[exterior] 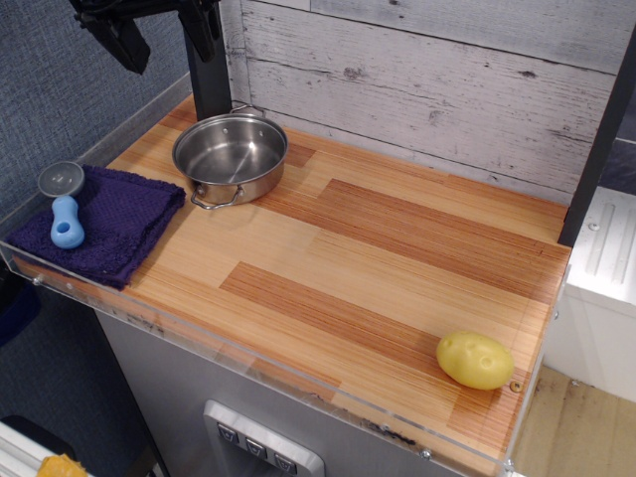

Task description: Put the spoon into the corner above the potato.

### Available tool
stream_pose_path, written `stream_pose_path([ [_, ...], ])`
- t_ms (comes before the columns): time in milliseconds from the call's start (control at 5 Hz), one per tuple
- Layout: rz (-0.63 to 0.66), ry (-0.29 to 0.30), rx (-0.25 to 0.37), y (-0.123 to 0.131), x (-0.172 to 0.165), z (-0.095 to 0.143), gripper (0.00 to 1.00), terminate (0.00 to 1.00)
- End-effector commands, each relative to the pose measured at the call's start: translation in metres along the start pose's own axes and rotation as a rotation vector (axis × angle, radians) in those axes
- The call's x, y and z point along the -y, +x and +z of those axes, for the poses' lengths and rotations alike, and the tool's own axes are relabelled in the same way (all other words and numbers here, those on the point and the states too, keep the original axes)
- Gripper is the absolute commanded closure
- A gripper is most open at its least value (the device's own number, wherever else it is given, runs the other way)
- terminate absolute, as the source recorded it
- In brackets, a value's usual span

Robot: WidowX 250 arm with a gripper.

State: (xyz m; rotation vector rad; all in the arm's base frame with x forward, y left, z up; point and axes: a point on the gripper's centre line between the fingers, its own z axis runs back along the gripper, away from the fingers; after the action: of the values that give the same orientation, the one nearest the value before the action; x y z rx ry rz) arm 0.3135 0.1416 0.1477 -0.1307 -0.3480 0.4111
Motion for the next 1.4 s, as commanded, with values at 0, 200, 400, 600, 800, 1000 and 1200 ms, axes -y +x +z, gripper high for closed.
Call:
stream_pose_path([
  [0, 0.000, 0.000, 0.000, 0.000, 0.000, 0.000, 0.00, 0.00],
  [200, -0.001, 0.025, 0.006, -0.010, -0.014, -0.001, 0.00, 0.00],
  [400, 0.010, 0.004, 0.007, -0.023, -0.025, -0.005, 0.00, 0.00],
  [600, 0.000, 0.044, 0.004, -0.040, -0.041, -0.012, 0.00, 0.00],
  [800, -0.033, 0.112, -0.018, -0.053, -0.054, -0.023, 0.00, 0.00],
  [1000, -0.046, 0.173, -0.022, -0.061, -0.069, -0.033, 0.00, 0.00],
  [1200, -0.040, 0.225, -0.034, -0.064, -0.085, -0.040, 0.00, 0.00],
])
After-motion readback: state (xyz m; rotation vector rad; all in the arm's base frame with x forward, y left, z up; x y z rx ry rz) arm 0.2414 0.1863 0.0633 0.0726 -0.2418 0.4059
